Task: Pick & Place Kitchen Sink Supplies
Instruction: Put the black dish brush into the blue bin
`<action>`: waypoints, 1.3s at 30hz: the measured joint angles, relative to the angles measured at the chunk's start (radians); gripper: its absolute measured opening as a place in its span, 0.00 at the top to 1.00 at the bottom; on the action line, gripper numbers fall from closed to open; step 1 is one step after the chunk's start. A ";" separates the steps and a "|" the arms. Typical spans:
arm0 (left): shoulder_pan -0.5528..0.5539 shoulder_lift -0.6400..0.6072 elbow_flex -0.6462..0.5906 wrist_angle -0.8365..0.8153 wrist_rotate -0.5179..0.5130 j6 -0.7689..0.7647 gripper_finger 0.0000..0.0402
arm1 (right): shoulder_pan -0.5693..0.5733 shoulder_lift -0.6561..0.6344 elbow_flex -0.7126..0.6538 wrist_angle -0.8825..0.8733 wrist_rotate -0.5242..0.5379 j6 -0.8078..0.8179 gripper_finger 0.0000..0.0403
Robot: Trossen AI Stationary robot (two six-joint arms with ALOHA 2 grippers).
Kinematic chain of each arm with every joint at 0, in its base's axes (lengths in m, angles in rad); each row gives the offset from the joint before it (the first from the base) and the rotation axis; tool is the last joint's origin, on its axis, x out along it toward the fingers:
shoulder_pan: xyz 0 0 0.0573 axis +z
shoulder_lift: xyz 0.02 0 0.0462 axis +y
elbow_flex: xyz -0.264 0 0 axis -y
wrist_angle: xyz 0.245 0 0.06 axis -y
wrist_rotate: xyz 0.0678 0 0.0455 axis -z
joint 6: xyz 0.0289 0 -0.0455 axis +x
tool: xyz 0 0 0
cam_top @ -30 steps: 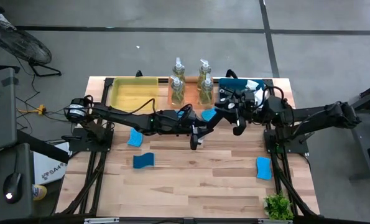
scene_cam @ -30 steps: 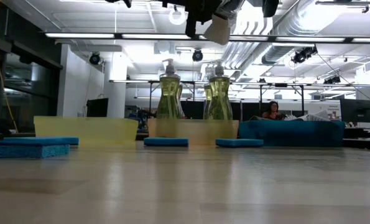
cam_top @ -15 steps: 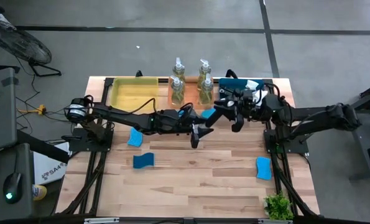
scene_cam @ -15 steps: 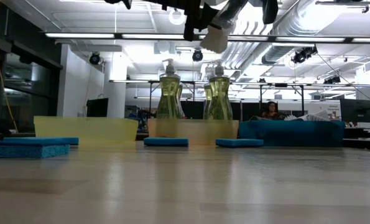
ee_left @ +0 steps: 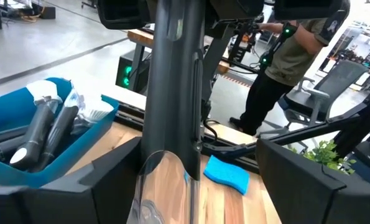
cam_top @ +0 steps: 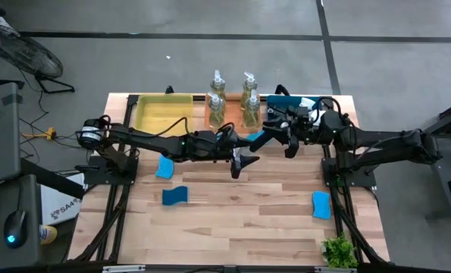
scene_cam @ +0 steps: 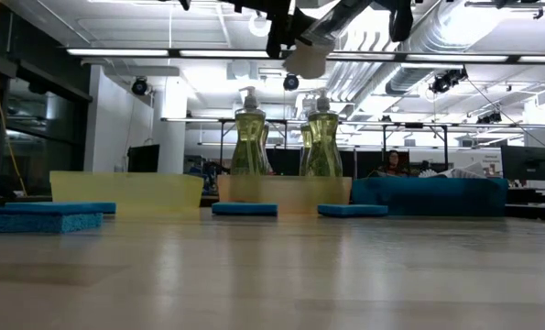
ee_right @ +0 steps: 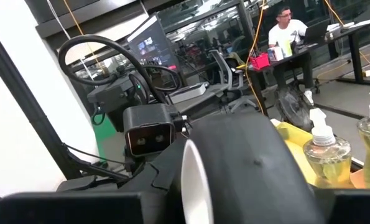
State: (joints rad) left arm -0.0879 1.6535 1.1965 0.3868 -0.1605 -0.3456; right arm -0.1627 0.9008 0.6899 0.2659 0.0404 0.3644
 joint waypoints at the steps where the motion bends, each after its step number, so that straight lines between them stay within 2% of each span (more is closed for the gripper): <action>1: 0.000 -0.001 0.000 -0.001 0.001 -0.001 0.24 | 0.000 0.001 0.000 0.002 -0.001 -0.001 0.77; 12: 0.004 -0.001 0.001 -0.002 -0.013 -0.010 0.16 | -0.001 0.002 -0.001 0.004 0.023 -0.007 0.77; 17: 0.010 -0.016 0.001 -0.044 -0.067 -0.005 0.15 | -0.003 0.002 -0.001 -0.005 0.037 -0.016 0.77; 29: 0.007 -0.156 0.002 -0.290 -0.213 0.053 0.15 | -0.005 0.002 -0.003 -0.155 0.097 0.020 0.77; 34: 0.007 -0.276 0.002 -0.492 -0.228 0.040 0.15 | -0.003 -0.024 -0.003 -0.216 0.131 0.064 0.77; 39: 0.008 -0.391 0.002 -0.666 -0.318 0.001 0.15 | -0.003 -0.088 -0.002 -0.334 0.214 0.089 0.77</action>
State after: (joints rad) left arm -0.0803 1.2630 1.1980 -0.2788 -0.4781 -0.3442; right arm -0.1658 0.8125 0.6877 -0.0676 0.2541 0.4531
